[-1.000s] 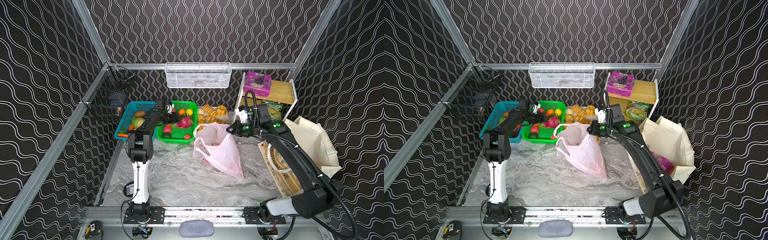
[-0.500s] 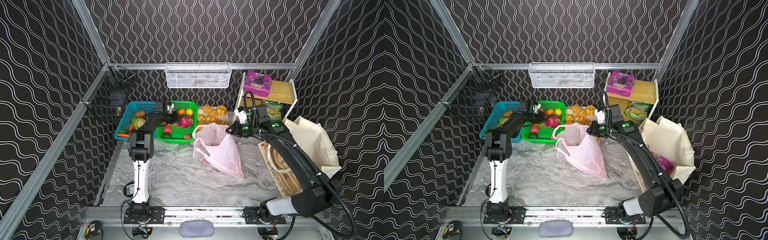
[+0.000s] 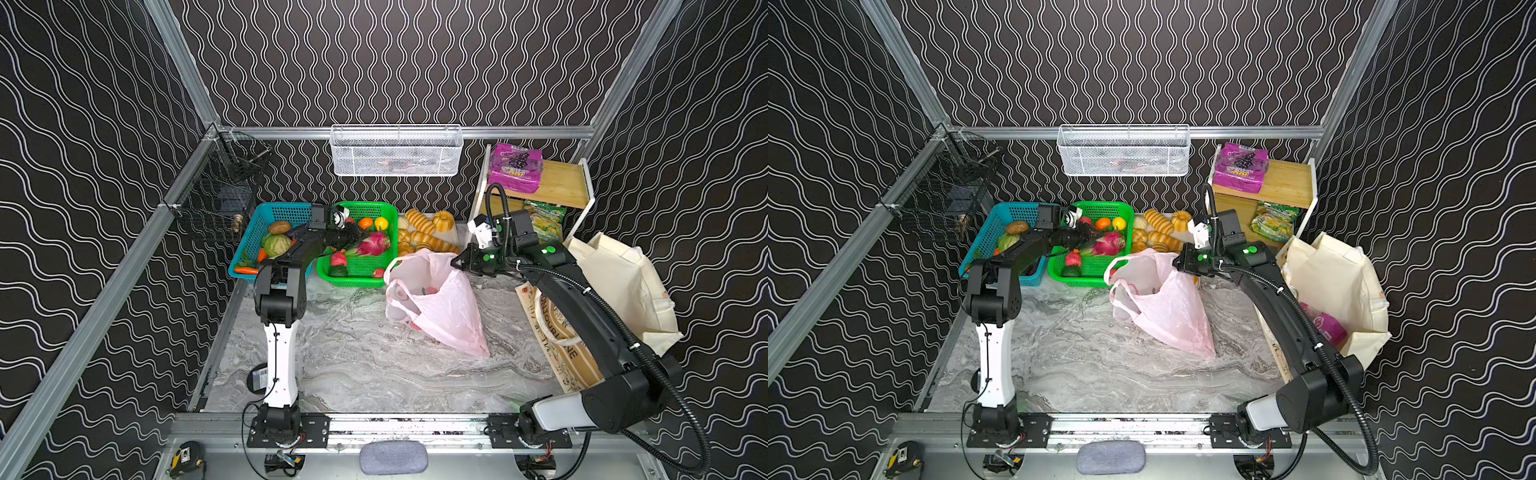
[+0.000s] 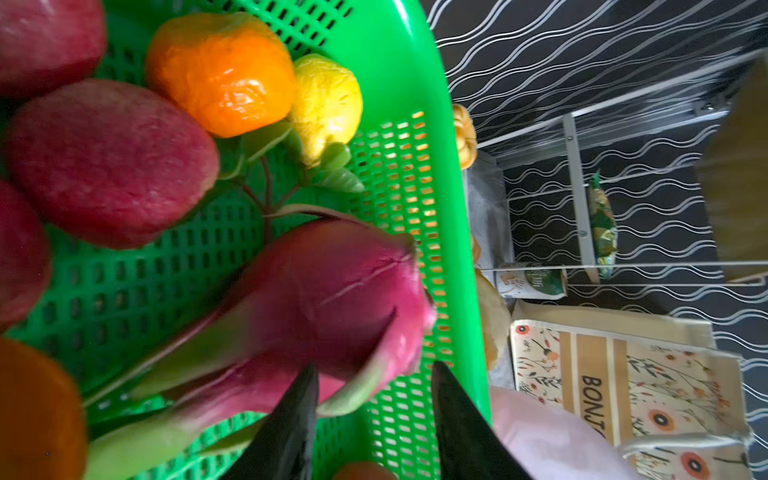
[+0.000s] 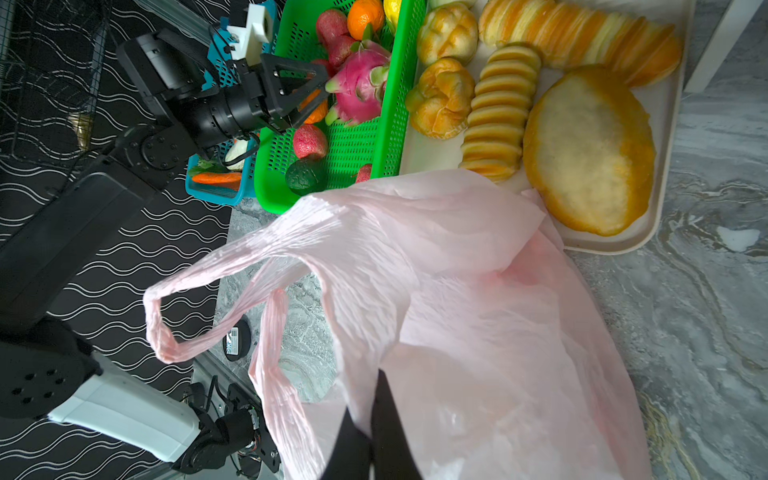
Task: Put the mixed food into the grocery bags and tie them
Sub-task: 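Lift the dragon fruit with the left gripper and carry it toward the pink bag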
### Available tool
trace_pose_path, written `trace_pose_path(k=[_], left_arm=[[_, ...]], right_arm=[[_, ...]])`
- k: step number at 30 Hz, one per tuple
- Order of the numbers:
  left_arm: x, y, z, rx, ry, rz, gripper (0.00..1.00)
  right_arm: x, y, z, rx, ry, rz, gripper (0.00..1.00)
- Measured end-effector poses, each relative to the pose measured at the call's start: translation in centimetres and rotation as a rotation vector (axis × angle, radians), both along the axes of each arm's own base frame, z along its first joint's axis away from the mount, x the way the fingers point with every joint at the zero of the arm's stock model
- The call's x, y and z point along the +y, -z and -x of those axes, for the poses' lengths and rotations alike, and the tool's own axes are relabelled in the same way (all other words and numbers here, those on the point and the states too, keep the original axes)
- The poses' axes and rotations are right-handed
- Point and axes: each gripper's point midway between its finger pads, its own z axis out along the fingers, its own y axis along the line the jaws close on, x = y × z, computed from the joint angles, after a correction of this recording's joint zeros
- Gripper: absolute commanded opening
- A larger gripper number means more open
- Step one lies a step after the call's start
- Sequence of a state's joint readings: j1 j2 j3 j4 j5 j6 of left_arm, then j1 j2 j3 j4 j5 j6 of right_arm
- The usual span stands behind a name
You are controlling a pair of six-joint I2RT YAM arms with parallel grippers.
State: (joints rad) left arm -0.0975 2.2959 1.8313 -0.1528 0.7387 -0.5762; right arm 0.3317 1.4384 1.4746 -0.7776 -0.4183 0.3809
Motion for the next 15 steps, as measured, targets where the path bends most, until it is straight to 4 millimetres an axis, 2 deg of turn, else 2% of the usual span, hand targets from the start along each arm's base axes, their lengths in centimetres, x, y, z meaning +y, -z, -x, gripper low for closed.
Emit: trace_pose_path(k=[9,15], left_arm=[[-0.20,-0.53,0.20,-0.004,0.001,0.019,0.36],[-0.25,0.19,-0.08,0.008,0.002,0.013,0.33]], right_arm=[[0.02,0.18,-0.08,0.002,-0.002,0.004,0.00],[0.00,0.16,-0.07,0.002,-0.002,0.004,0.00]])
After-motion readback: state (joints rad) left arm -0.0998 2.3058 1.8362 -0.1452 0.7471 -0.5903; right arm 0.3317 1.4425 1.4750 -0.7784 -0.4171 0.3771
